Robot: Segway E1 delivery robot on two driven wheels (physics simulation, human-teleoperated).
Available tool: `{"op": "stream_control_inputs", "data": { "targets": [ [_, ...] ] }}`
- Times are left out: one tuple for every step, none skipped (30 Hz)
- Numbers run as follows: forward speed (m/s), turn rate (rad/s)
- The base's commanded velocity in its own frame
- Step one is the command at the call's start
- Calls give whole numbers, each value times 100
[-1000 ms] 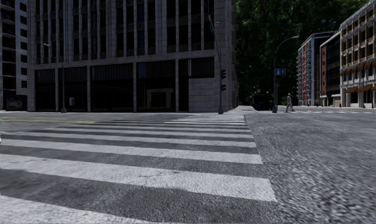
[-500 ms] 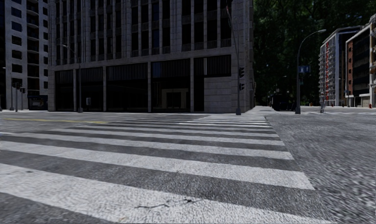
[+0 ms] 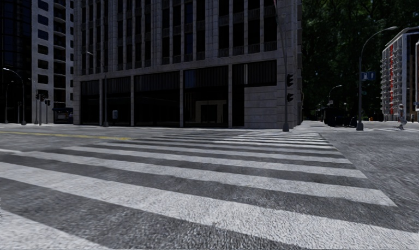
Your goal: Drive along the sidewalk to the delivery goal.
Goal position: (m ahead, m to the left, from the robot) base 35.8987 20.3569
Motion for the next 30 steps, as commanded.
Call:
{"op": "stream_control_inputs", "data": {
  "targets": [
    [132,0],
    [132,0],
    [132,0],
    [132,0],
    [132,0],
    [132,0],
    [132,0],
    [132,0],
    [132,0],
    [132,0],
    [132,0],
    [132,0],
    [132,0],
    [132,0],
    [132,0],
    [132,-7],
    [146,-11],
    [200,-12],
    [200,-12],
    [200,-15],
    [200,-16],
    [200,-16],
    [200,-16],
    [200,-16],
    [200,-16],
    [200,-16],
    [200,-16],
    [200,-16],
    [200,-16],
    [200,-16]
  ]
}}
